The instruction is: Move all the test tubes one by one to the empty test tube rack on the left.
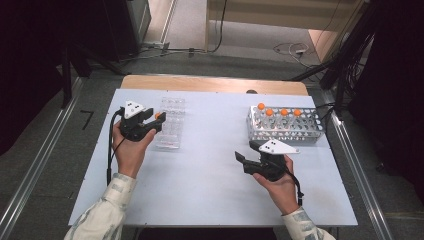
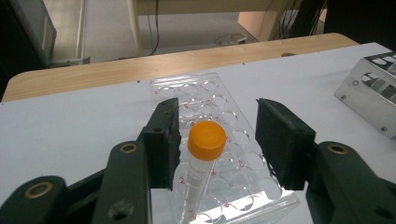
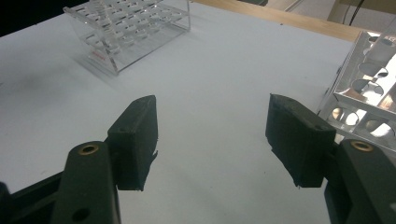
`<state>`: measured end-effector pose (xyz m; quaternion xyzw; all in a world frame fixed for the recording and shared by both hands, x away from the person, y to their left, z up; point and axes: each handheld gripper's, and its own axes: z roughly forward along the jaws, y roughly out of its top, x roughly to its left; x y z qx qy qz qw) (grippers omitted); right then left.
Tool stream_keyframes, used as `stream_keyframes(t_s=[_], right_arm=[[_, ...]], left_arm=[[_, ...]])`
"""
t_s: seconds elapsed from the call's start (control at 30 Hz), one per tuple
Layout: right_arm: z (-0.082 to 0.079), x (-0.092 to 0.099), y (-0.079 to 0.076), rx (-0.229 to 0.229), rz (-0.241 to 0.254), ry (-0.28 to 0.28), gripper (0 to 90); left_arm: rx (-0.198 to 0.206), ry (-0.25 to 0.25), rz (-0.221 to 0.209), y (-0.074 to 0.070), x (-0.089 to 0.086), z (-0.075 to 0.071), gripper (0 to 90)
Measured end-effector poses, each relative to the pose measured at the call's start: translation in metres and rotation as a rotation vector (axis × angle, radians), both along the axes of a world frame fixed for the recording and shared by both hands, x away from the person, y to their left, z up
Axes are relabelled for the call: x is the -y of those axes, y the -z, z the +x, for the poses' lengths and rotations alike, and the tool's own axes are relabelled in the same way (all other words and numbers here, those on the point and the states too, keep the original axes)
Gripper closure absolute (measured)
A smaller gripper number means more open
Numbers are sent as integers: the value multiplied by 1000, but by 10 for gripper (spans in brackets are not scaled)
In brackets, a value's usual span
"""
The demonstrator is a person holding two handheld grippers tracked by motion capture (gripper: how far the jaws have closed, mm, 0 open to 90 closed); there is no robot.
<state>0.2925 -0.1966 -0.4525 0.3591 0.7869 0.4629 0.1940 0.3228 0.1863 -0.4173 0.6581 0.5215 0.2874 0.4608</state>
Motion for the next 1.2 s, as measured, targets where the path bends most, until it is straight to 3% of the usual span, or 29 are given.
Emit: stream_keyframes(t_s=[0.27,0.63,0.97,1.2], right_arm=[[1,3,-1,3,3,10,331],[10,21,-4,11,17,73,331],[23,52,-12,15,38,201,335],[37,80,-14,16,38,333,343]], left_arm=[[4,-20,-41,2,-3,-12,363],[16,-4,-77,9,-3,-33,317],[12,20,-105,15,1,-44,275],[15,26,-107,15,1,-47,265]])
